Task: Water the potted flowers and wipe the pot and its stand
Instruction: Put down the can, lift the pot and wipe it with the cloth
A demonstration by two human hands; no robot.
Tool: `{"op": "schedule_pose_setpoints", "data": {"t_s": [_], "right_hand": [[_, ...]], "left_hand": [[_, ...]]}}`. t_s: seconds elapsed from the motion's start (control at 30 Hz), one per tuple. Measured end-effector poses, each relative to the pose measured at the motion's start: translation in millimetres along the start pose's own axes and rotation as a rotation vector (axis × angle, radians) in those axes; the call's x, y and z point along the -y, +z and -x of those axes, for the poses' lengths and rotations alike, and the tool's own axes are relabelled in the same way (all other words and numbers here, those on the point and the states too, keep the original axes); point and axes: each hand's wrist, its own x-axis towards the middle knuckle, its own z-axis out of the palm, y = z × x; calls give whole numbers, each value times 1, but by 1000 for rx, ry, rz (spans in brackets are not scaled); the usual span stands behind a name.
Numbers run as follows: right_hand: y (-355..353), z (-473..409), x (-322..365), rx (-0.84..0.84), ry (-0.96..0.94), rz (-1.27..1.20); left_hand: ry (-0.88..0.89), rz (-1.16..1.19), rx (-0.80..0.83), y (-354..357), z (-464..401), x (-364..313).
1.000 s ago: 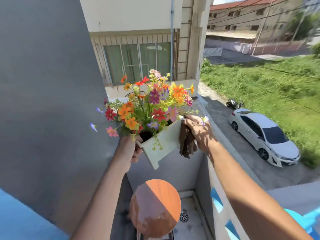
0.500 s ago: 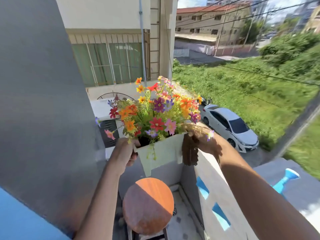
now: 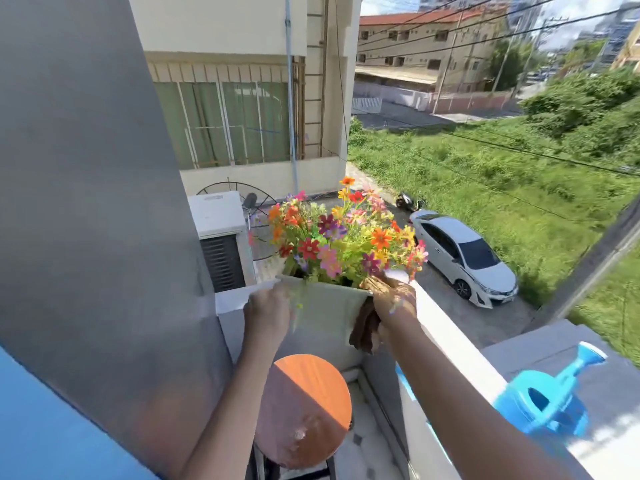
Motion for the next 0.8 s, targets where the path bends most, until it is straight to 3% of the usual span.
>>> {"op": "schedule_pose_setpoints", "data": {"t_s": [0.1, 0.17, 0.27, 0.47, 0.73, 0.8], "right_hand": [[12, 7, -2, 29, 153, -11], [19, 7, 6, 20, 129, -33], [28, 18, 7, 119, 24, 123], [57, 12, -9, 87, -80, 229], [74, 0, -24, 307, -81, 222], [77, -8, -22, 297, -42, 221]], "left_hand": [[-90, -28, 209, 20, 11, 8], [-148, 12, 211, 26, 10, 9], [-197, 61, 166, 27, -1, 8], [-316, 49, 165, 30, -18, 10], [-389, 308, 99, 16, -44, 23], [-409, 324, 93, 14, -49, 24]]}}
